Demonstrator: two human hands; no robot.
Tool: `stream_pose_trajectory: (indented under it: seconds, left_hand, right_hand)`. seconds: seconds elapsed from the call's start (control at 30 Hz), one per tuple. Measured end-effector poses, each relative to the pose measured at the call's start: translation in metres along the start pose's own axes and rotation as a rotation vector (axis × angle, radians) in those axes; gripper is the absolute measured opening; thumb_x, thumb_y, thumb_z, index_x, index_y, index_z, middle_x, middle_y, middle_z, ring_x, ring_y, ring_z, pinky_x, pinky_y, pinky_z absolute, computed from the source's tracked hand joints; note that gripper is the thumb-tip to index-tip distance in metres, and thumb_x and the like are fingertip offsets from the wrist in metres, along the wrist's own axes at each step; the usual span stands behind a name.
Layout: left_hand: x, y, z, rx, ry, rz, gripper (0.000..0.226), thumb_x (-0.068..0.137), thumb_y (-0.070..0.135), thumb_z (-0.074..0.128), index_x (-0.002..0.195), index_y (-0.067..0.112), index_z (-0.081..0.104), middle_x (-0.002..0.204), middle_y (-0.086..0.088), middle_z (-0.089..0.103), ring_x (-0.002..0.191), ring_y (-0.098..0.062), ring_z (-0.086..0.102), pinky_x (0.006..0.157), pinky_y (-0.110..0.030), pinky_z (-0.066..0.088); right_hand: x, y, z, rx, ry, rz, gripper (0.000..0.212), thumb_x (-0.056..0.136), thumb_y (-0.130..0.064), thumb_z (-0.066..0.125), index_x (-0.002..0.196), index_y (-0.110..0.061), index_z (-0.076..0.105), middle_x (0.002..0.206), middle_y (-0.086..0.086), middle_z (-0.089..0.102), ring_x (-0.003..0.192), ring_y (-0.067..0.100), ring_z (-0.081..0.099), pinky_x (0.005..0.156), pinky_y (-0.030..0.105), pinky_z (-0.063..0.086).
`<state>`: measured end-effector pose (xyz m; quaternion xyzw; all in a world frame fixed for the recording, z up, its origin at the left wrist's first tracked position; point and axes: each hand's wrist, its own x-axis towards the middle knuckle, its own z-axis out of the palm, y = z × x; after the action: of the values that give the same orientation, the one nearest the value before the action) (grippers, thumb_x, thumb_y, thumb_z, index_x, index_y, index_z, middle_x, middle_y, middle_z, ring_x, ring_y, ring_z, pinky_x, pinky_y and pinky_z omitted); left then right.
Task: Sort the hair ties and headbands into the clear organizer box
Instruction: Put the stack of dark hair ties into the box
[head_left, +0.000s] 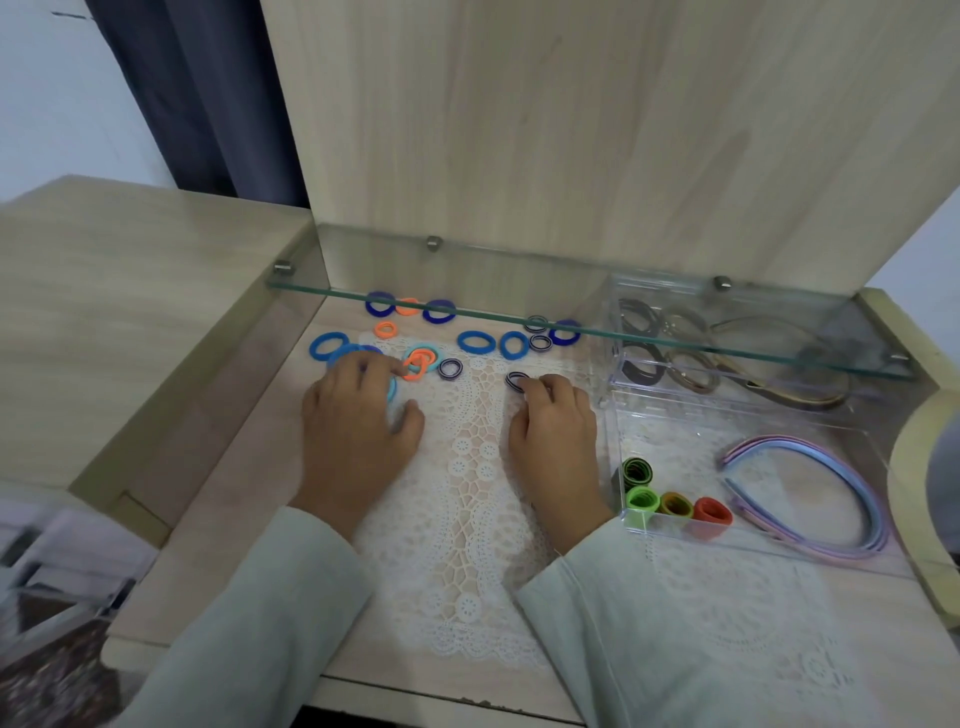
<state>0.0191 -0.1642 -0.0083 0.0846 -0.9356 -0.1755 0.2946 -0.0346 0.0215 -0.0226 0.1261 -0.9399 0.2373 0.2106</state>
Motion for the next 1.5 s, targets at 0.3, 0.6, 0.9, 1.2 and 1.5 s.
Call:
stream_pose_trajectory:
  seconds: [0.3,0.6,0.9,1.2,1.5]
  left_hand:
    - [0.008,0.023,0.035,0.123,-0.020,0.074,0.041,0.085,0.036,0.047,0.107,0.013,0.073,0.117,-0.008,0.066,0.109,-0.029,0.061,0.097,-0.046,0.039]
    - [0.004,0.019,0.026,0.032,0.005,0.187,0.012,0.086,0.028,0.067,0.093,0.022,0.074,0.112,0.003,0.070,0.110,-0.020,0.062,0.106,-0.051,0.031]
    - [-0.010,0.021,0.009,-0.031,-0.090,0.229,0.020,0.086,0.035,0.053,0.090,0.030,0.072,0.100,0.017,0.070,0.104,-0.009,0.063,0.107,-0.043,0.026]
    - [-0.009,0.020,0.009,-0.204,-0.144,0.150,0.019,0.081,0.023,0.055,0.094,0.030,0.066,0.114,0.019,0.067,0.114,-0.002,0.057,0.112,-0.041,0.026]
    - [-0.010,0.018,0.016,-0.013,-0.208,-0.012,0.044,0.091,0.014,0.054,0.135,0.018,0.056,0.154,-0.004,0.040,0.146,-0.031,0.028,0.118,-0.048,0.016]
  right_hand:
    - [0.000,0.001,0.001,0.021,0.017,-0.002,0.030,0.082,-0.005,0.057,0.111,-0.007,0.066,0.109,0.011,0.063,0.097,0.032,0.055,0.080,0.042,0.046]
    - [0.002,0.003,0.000,0.085,0.020,-0.004,0.016,0.086,-0.009,0.061,0.100,-0.009,0.068,0.101,0.007,0.064,0.092,0.029,0.054,0.077,0.041,0.046]
    - [0.002,0.005,0.000,0.175,0.038,-0.015,0.015,0.084,-0.007,0.063,0.095,-0.013,0.071,0.094,0.004,0.062,0.088,0.027,0.053,0.072,0.042,0.047]
    - [-0.001,0.004,-0.006,0.295,0.057,-0.113,0.011,0.084,-0.008,0.063,0.092,-0.014,0.068,0.095,-0.001,0.062,0.090,0.020,0.051,0.075,0.041,0.046]
    - [-0.006,-0.002,-0.013,0.269,-0.067,-0.297,0.012,0.087,-0.024,0.058,0.092,-0.021,0.068,0.096,-0.009,0.061,0.095,0.016,0.049,0.079,0.037,0.041]
